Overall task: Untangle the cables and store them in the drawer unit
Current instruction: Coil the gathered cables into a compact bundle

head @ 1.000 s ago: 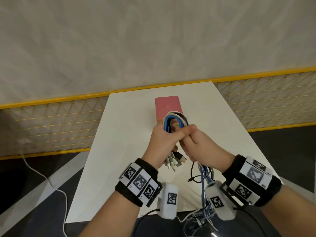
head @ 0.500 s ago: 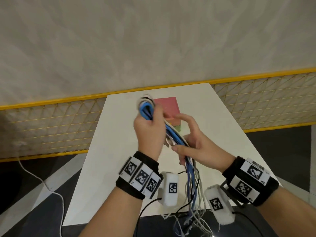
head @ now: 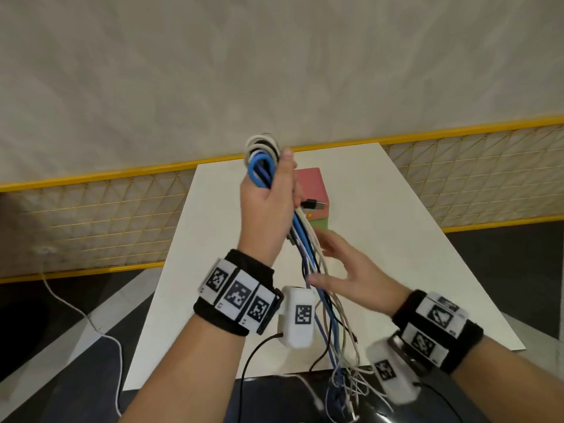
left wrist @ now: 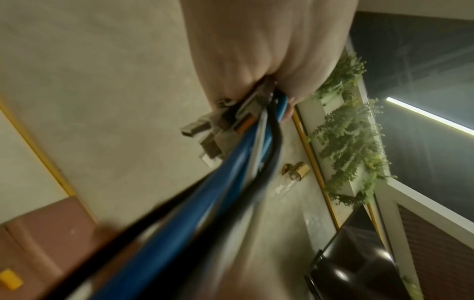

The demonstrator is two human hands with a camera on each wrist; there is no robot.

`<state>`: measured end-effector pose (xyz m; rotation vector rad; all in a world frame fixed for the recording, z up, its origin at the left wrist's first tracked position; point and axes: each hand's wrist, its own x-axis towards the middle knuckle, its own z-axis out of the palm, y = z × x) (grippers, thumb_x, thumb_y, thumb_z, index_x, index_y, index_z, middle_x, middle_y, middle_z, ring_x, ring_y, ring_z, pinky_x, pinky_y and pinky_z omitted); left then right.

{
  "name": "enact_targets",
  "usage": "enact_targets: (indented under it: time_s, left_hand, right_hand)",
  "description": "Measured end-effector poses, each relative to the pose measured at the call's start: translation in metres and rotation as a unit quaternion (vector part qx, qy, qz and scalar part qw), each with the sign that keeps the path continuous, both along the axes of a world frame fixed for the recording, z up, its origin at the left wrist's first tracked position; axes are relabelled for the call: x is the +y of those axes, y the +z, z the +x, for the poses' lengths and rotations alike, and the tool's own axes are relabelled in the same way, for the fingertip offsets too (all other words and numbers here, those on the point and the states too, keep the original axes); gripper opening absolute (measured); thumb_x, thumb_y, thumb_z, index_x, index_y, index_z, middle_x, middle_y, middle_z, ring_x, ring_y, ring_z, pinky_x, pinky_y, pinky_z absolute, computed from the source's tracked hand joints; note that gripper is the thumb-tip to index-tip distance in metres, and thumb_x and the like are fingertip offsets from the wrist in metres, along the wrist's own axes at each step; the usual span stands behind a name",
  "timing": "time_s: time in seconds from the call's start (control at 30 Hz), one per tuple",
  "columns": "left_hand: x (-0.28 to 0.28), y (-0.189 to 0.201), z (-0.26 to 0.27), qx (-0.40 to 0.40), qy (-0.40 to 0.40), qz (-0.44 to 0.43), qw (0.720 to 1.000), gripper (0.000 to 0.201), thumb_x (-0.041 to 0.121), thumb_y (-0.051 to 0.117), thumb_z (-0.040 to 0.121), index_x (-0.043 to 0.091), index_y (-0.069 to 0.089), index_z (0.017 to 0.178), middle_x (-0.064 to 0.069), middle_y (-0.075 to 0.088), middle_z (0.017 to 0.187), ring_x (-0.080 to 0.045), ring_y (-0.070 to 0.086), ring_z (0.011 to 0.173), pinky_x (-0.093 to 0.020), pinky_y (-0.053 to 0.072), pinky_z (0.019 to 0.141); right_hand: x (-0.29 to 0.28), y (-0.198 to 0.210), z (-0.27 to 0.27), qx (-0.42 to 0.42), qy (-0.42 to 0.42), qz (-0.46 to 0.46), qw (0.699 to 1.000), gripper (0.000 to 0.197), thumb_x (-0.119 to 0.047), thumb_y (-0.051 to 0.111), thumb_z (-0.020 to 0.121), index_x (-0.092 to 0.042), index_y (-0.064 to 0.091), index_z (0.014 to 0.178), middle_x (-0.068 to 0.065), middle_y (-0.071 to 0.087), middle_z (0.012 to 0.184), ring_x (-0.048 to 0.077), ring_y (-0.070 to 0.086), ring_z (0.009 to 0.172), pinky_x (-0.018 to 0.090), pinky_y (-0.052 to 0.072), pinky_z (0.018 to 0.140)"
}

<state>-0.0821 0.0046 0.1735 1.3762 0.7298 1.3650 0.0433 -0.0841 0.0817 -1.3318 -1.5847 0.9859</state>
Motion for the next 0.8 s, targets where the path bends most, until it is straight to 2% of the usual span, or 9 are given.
enact_targets:
  time_s: [0.07, 0.13, 0.23, 0.3, 0.4, 0.53, 0.6, 0.67, 0.8]
  left_hand:
    - [-0.006, 0.002, 0.006, 0.014, -0.022, 0.006, 1.0, 0.033, 0.029, 0.053, 0.1, 0.013, 0.049, 0.072, 0.009, 0.039, 0.05, -0.014, 0.036, 0.046, -0.032, 0.035, 0.053]
    - [-0.007, 0.006, 0.006, -0.004, -0.029, -0.005, 1.0, 0.031, 0.028, 0.053, 0.1, 0.013, 0.051, 0.073, 0.009, 0.038, 0.051, -0.012, 0.035, 0.045, -0.031, 0.034, 0.052]
    - [0.001, 0.008, -0.003, -0.054, -0.039, -0.047, 0.997, 0.03, 0.028, 0.055, 0.1, 0.015, 0.054, 0.072, 0.006, 0.035, 0.052, -0.011, 0.031, 0.042, -0.031, 0.032, 0.051]
    - [0.004, 0.005, -0.008, -0.049, -0.018, -0.064, 0.997, 0.03, 0.029, 0.057, 0.098, 0.014, 0.054, 0.072, 0.005, 0.034, 0.05, -0.01, 0.031, 0.04, -0.029, 0.031, 0.049]
    - [0.008, 0.001, -0.011, -0.008, 0.029, -0.042, 0.999, 0.03, 0.033, 0.061, 0.095, 0.01, 0.055, 0.076, 0.007, 0.04, 0.049, -0.011, 0.037, 0.042, -0.029, 0.036, 0.048]
    - [0.016, -0.004, -0.018, 0.023, 0.1, 0.01, 0.995, 0.039, 0.05, 0.067, 0.083, 0.012, 0.062, 0.087, 0.001, 0.05, 0.066, -0.016, 0.046, 0.059, -0.033, 0.043, 0.06]
    - [0.018, -0.006, -0.023, 0.043, 0.106, 0.033, 0.993, 0.025, 0.043, 0.068, 0.087, 0.018, 0.063, 0.089, 0.007, 0.055, 0.07, -0.011, 0.051, 0.063, -0.029, 0.046, 0.064]
    - [0.019, -0.01, -0.029, 0.107, 0.088, 0.05, 0.989, 0.011, 0.032, 0.069, 0.09, 0.024, 0.062, 0.086, 0.015, 0.055, 0.068, -0.001, 0.052, 0.062, -0.015, 0.045, 0.064]
    - [0.018, -0.021, -0.035, 0.244, -0.003, 0.044, 0.969, 0.025, 0.027, 0.075, 0.085, 0.028, 0.055, 0.072, 0.022, 0.051, 0.053, 0.001, 0.048, 0.054, -0.008, 0.038, 0.058]
  right_hand:
    - [0.011, 0.014, -0.015, 0.028, 0.003, 0.002, 1.0, 0.036, -0.016, 0.071, 0.084, -0.015, 0.054, 0.116, -0.002, 0.067, 0.104, 0.008, 0.064, 0.096, 0.026, 0.051, 0.089]
    - [0.011, 0.01, -0.026, 0.033, 0.02, -0.026, 0.999, 0.011, -0.004, 0.061, 0.088, -0.008, 0.059, 0.098, 0.003, 0.06, 0.074, 0.012, 0.059, 0.067, 0.027, 0.052, 0.065]
    - [0.0, -0.005, -0.023, 0.06, 0.021, -0.068, 0.996, 0.018, -0.005, 0.055, 0.092, -0.019, 0.066, 0.088, 0.003, 0.051, 0.068, 0.01, 0.05, 0.052, 0.028, 0.049, 0.051]
    - [-0.005, -0.003, -0.015, 0.082, 0.05, -0.09, 0.991, 0.018, -0.01, 0.056, 0.093, -0.023, 0.067, 0.088, 0.004, 0.048, 0.065, 0.01, 0.047, 0.05, 0.027, 0.046, 0.049]
    - [-0.006, 0.002, -0.007, 0.122, 0.097, -0.117, 0.981, 0.011, -0.02, 0.063, 0.089, -0.009, 0.063, 0.092, 0.003, 0.046, 0.062, 0.012, 0.042, 0.052, 0.028, 0.039, 0.051]
    - [-0.001, -0.003, 0.002, 0.043, 0.061, -0.14, 0.987, 0.022, -0.023, 0.067, 0.088, -0.005, 0.056, 0.081, 0.009, 0.052, 0.062, 0.023, 0.06, 0.054, 0.032, 0.048, 0.058]
    - [-0.004, -0.002, 0.009, 0.036, 0.052, -0.147, 0.987, 0.03, -0.026, 0.066, 0.088, 0.002, 0.055, 0.085, 0.009, 0.052, 0.066, 0.027, 0.063, 0.06, 0.038, 0.055, 0.064]
    - [-0.007, 0.004, 0.015, 0.044, 0.012, -0.132, 0.99, 0.032, -0.03, 0.067, 0.084, 0.0, 0.057, 0.09, 0.006, 0.047, 0.065, 0.022, 0.052, 0.053, 0.043, 0.053, 0.06]
    - [-0.003, 0.026, 0.024, 0.111, -0.09, -0.07, 0.987, 0.034, -0.029, 0.072, 0.074, -0.016, 0.053, 0.098, -0.007, 0.048, 0.056, 0.017, 0.027, 0.049, 0.027, 0.028, 0.044]
